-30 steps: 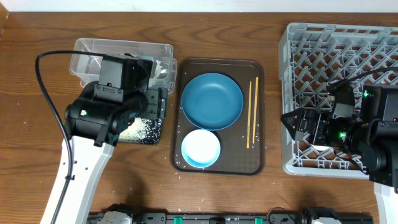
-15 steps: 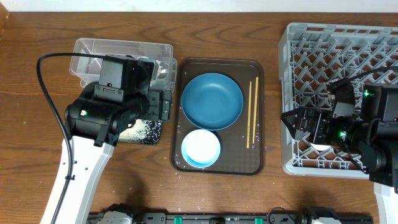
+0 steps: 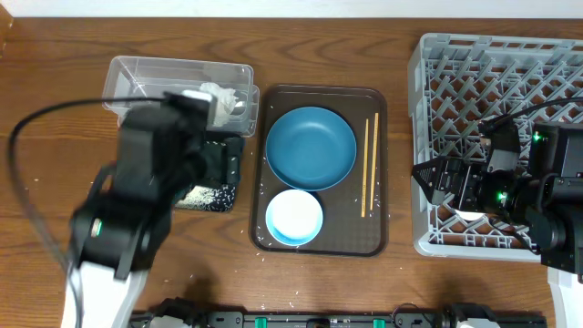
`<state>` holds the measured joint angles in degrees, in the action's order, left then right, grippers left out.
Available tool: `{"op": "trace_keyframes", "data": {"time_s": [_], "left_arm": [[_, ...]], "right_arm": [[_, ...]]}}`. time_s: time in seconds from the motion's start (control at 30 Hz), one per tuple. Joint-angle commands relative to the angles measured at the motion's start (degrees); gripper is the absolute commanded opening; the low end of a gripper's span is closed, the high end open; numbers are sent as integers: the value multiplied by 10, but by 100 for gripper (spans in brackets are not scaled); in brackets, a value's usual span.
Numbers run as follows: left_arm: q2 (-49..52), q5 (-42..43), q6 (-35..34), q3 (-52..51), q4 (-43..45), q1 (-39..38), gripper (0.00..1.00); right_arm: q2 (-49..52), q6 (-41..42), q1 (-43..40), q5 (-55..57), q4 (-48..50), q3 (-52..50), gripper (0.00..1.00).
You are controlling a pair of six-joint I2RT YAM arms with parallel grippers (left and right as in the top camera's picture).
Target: Sort waste into correct bins and load items into the dishwasher rack
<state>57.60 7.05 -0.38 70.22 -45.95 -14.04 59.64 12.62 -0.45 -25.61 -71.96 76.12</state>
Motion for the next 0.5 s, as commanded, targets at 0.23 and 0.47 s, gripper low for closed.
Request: {"op": "trace_keyframes", "data": {"time_s": [0.23, 0.47], "left_arm": [[-264, -19, 56, -285, 226, 5, 89], [-419, -22, 44, -440, 290, 15, 89]], "right_arm": [[3, 6, 5, 3, 1, 2, 99], [3, 6, 5, 3, 1, 2, 99]]}}
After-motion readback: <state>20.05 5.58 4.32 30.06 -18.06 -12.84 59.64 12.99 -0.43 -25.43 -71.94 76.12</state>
